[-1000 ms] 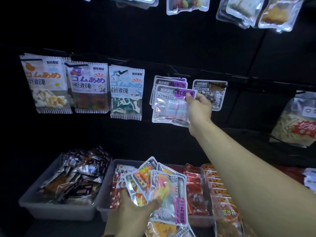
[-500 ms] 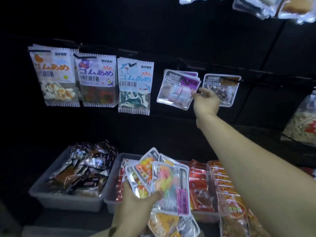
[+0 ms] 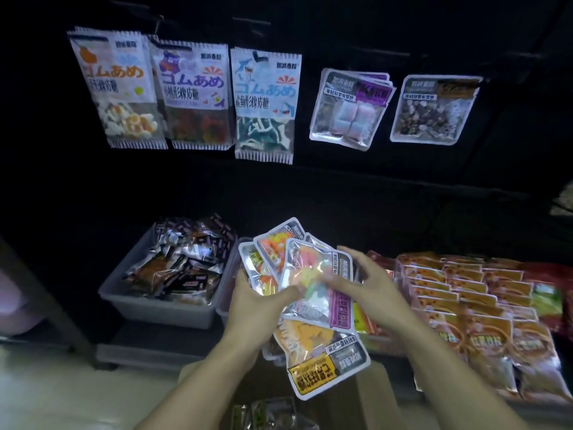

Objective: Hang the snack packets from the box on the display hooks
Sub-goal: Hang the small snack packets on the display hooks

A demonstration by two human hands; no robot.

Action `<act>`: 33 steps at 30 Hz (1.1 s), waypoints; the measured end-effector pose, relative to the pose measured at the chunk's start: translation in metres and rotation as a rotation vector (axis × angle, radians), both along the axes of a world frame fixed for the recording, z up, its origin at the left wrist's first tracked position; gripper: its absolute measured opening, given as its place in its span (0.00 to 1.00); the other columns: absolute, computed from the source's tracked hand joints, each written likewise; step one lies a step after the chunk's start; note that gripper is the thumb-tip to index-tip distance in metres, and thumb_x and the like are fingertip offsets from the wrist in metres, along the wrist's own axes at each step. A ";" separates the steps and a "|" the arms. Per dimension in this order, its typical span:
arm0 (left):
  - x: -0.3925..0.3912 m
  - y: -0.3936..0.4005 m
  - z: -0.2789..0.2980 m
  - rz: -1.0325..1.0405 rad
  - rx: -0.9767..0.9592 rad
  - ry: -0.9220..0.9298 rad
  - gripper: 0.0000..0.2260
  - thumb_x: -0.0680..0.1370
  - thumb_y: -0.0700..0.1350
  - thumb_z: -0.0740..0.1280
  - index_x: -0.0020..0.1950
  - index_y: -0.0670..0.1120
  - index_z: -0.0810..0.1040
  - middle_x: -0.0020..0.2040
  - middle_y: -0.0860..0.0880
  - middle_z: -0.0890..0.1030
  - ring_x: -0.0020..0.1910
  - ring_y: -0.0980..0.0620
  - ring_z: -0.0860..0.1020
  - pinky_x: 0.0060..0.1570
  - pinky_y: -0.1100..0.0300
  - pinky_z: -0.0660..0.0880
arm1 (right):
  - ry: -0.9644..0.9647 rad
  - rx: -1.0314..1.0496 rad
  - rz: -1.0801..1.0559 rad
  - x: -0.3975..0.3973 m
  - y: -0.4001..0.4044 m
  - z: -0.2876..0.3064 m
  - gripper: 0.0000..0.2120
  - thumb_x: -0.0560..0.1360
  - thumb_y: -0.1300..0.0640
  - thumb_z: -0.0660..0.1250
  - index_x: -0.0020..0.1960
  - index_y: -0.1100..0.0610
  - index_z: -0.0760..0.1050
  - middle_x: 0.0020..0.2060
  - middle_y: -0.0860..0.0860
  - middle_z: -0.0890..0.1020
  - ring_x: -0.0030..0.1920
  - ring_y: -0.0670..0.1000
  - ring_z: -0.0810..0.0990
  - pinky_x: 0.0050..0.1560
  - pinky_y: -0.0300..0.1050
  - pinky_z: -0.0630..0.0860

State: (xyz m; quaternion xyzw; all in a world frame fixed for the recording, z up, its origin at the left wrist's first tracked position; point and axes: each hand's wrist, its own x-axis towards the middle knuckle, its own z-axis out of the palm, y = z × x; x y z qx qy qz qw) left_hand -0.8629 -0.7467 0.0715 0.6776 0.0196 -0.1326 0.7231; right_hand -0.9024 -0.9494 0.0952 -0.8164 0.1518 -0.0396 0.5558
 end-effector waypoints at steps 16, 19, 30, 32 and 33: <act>-0.001 -0.001 -0.003 -0.016 0.000 -0.010 0.30 0.68 0.44 0.85 0.66 0.55 0.76 0.56 0.53 0.88 0.53 0.50 0.88 0.54 0.45 0.85 | -0.152 0.298 -0.066 0.007 -0.009 -0.011 0.34 0.63 0.58 0.84 0.66 0.46 0.77 0.59 0.53 0.84 0.53 0.55 0.88 0.49 0.60 0.87; 0.000 -0.001 -0.003 -0.027 -0.048 -0.015 0.26 0.71 0.40 0.82 0.65 0.51 0.78 0.54 0.51 0.89 0.52 0.49 0.89 0.52 0.47 0.86 | -0.132 0.407 -0.103 0.010 -0.004 -0.014 0.45 0.58 0.56 0.86 0.72 0.43 0.73 0.60 0.51 0.82 0.56 0.56 0.88 0.52 0.63 0.85; -0.001 -0.003 0.001 -0.091 -0.117 -0.044 0.16 0.75 0.41 0.79 0.59 0.52 0.81 0.51 0.53 0.90 0.49 0.52 0.89 0.43 0.58 0.85 | -0.065 0.832 -0.148 0.014 0.010 -0.018 0.46 0.61 0.66 0.84 0.75 0.54 0.70 0.62 0.63 0.84 0.56 0.66 0.86 0.58 0.70 0.81; -0.003 -0.004 0.002 -0.077 -0.127 -0.025 0.15 0.76 0.49 0.77 0.61 0.53 0.81 0.53 0.52 0.90 0.50 0.50 0.89 0.47 0.54 0.86 | -0.049 0.834 -0.114 0.014 0.009 -0.013 0.33 0.65 0.68 0.79 0.69 0.59 0.75 0.59 0.64 0.85 0.52 0.63 0.88 0.51 0.62 0.85; -0.003 -0.004 0.002 -0.067 -0.128 -0.012 0.15 0.77 0.52 0.75 0.62 0.54 0.81 0.54 0.52 0.89 0.52 0.50 0.89 0.50 0.51 0.85 | -0.040 0.839 -0.111 0.013 0.009 -0.011 0.30 0.66 0.69 0.78 0.66 0.58 0.77 0.56 0.63 0.86 0.49 0.61 0.88 0.47 0.59 0.86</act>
